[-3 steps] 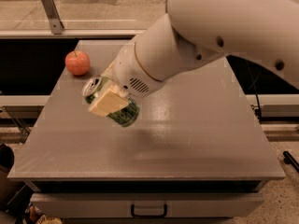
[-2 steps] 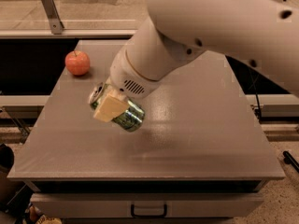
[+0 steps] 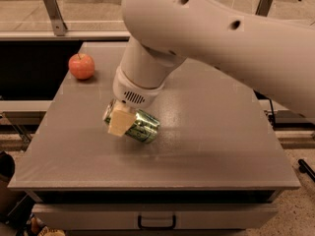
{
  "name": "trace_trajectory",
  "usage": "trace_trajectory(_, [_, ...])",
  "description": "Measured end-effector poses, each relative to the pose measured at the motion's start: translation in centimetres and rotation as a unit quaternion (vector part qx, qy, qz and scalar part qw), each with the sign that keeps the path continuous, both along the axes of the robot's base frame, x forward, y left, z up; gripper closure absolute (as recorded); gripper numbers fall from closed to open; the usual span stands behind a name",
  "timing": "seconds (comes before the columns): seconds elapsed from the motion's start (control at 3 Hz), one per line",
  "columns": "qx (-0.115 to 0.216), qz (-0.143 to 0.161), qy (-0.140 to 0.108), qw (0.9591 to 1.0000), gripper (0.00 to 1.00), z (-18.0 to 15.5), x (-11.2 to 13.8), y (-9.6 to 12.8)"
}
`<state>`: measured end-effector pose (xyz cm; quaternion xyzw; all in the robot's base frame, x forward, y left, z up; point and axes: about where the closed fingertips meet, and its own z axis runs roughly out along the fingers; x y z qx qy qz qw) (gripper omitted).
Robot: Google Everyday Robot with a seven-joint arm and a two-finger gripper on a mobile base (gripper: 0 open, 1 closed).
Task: Knock green can over
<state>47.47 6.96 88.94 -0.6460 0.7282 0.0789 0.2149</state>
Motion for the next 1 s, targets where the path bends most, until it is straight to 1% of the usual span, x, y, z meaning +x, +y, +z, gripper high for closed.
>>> trace_trajectory(0.33, [-0.019, 0.009, 0.018, 0.9996, 1.0, -1.9, 0.7, 0.3])
trace_trajectory(0.67, [-0.023, 0.025, 0.039, 0.9987, 1.0, -3.8, 1.1, 1.4])
trace_trajectory(1.0, [-0.015, 0.043, 0.057, 0.9974, 1.0, -5.5, 1.4, 2.5])
